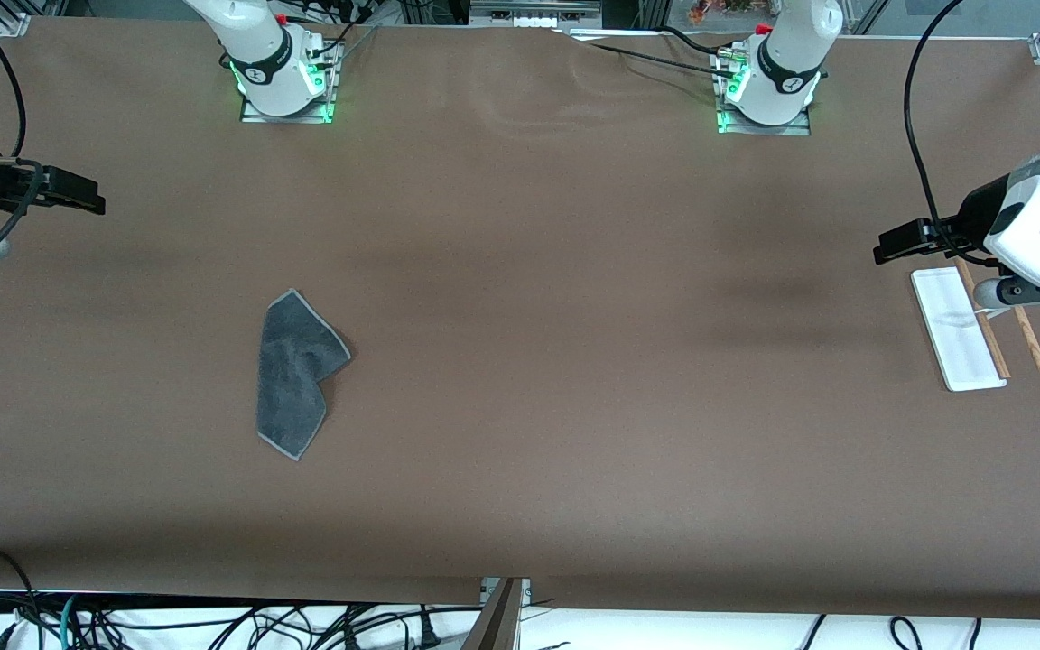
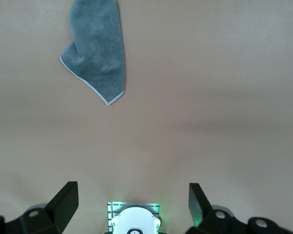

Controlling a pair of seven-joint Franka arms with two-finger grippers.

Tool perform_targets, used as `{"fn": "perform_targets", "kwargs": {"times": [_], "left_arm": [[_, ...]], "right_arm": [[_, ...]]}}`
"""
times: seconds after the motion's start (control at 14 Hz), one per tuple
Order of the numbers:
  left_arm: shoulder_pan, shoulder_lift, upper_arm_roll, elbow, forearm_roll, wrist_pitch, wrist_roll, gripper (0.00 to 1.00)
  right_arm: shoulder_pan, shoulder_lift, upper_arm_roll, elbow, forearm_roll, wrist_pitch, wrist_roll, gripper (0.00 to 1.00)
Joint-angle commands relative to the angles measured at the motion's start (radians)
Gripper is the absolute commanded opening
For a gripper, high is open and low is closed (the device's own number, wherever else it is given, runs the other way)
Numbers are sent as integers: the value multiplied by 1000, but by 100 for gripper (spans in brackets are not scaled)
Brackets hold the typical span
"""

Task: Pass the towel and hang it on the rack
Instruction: 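Move the right gripper toward the grey towel on the table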

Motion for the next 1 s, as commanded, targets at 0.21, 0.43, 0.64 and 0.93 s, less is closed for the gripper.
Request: {"fn": "perform_targets", "kwargs": {"times": [0.21,0.43,0.64,0.93], "left_arm": [[-4,1,0,12,10,3,-9,100],[-4,1,0,12,14,3,-8,100],[-4,1,-3,12,17,3,-9,100],[-4,1,-4,12,17,5,-9,100]], "right_arm": [[3,3,5,15,-9,10,-8,100],[3,3,7,15,-9,10,-7,100],[3,3,7,15,-8,10,-5,100],[3,3,7,18,-8,10,-7,100]]}}
